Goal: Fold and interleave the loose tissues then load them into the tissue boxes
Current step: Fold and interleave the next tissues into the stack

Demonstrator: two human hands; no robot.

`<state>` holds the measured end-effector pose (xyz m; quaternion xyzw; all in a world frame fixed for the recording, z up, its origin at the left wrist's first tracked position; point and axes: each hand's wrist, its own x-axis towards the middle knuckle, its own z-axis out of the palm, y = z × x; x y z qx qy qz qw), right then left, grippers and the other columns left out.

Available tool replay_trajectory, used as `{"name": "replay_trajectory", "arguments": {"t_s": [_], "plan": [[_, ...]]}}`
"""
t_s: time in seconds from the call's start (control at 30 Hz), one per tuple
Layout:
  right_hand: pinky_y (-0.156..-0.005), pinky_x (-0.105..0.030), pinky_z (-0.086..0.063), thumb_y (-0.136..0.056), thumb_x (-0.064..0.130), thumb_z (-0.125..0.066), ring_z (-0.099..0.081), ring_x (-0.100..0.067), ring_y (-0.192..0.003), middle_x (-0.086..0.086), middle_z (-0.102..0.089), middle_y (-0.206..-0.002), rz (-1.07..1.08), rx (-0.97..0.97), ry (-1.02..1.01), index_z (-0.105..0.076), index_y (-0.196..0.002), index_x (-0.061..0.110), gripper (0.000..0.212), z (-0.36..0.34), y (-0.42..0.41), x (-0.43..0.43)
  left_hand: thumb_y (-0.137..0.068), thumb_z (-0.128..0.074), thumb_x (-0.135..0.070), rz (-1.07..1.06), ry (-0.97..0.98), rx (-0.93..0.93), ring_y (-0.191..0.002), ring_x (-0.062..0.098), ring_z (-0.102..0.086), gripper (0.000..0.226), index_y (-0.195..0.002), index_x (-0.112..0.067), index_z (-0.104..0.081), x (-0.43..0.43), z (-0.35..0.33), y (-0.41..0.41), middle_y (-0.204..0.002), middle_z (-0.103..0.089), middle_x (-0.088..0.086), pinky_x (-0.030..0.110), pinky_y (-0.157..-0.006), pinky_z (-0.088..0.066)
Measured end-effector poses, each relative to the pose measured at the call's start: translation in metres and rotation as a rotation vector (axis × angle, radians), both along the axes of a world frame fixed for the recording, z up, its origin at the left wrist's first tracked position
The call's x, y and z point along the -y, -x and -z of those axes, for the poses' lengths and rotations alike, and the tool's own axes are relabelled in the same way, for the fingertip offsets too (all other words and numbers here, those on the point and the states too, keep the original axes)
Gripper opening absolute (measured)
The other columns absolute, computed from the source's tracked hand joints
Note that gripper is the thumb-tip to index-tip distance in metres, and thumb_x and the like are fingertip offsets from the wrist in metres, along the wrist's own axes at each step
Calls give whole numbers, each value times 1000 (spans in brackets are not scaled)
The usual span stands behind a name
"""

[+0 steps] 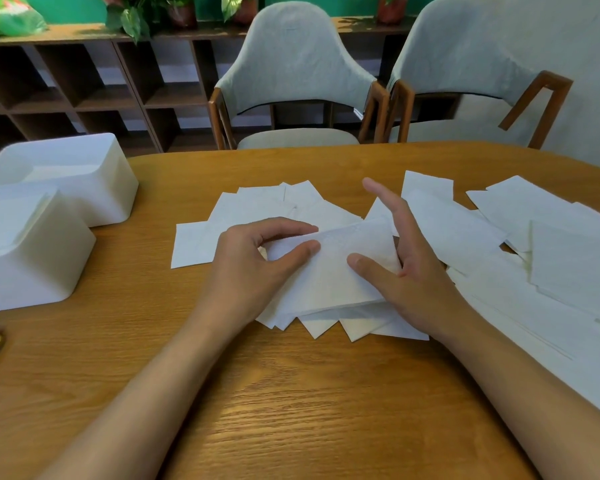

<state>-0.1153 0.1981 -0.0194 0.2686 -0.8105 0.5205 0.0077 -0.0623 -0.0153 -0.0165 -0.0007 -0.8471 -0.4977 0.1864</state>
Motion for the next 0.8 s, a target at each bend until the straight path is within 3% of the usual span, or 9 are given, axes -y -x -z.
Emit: {"name": "replay_trajectory", "arguments": {"t_s": [0.07,0.13,0.2,0.27,0.37,0.47,0.53,0.63,0.8], "plan": [[-90,10,-25,-93,32,-72,-23,34,-121,57,-23,-135,20,-8,33,-27,-148,50,73,-1,1,-1,-94,-75,-34,-36,49,-47,-111,0,-62,22,-115,-38,-74,-2,3,1,-117,-68,-23,15,-86,-49],[-100,5,-21,-90,33,-72,-21,34,-123,59,-24,-132,46,-15,69,-30,-143,52,70,-2,3,-2,-97,-71,-37,2,-38,16,-105,-4,-63,26,-123,-39,-70,-3,1,1,-118,-67,-23,16,-82,-50],[-116,-17,-23,-89,33,-72,-21,31,-126,59,-24,-131,78,-2,96,-31,-137,57,68,-3,6,-4,-99,-70,-29,82,-271,118,-93,2,-71,28,-126,-33,-69,-4,-3,0,-108,-75,-13,22,-74,-57],[-117,-32,-34,-93,26,-72,-29,24,-128,58,-29,-129,76,22,102,-34,-135,56,65,-5,7,-5,-98,-71,-23,81,-358,115,-85,29,-74,31,-127,-31,-67,-5,-6,-1,-94,-75,5,42,-70,-60],[-91,-11,-47,-91,32,-68,-47,15,-117,47,-48,-125,-8,67,79,-57,-127,48,41,-7,6,-7,-96,-75,-23,31,-331,55,-81,50,-65,37,-129,-35,-64,-6,-2,0,-90,-67,20,49,-63,-53],[-90,-5,-37,-93,28,-69,-48,17,-116,41,-61,-117,20,66,26,-72,-108,47,24,-3,7,-10,-94,-76,-17,34,-363,18,-78,24,-74,46,-135,-30,-59,-8,0,0,-95,-74,5,33,-64,-59],[-92,-5,-33,-95,23,-68,-47,20,-115,42,-62,-113,101,59,35,-71,-106,48,28,-1,10,-11,-91,-80,-22,4,-290,-12,-87,17,-72,56,-139,-32,-53,-7,4,1,-103,-72,0,28,-71,-59],[-90,-1,-31,-96,19,-66,-46,25,-111,38,-61,-116,246,45,79,-72,-110,44,30,-1,17,-16,-86,-85,-31,-24,54,12,-101,9,-65,61,-136,-37,-50,-4,11,3,-112,-65,-14,25,-79,-54],[-90,-3,-32,-97,18,-65,-47,21,-111,31,-62,-121,337,30,84,-73,-113,39,28,-2,22,-23,-78,-83,-52,82,426,63,-118,2,-54,44,-116,-38,-65,-6,23,0,-118,-60,-23,43,-104,-43]]}}
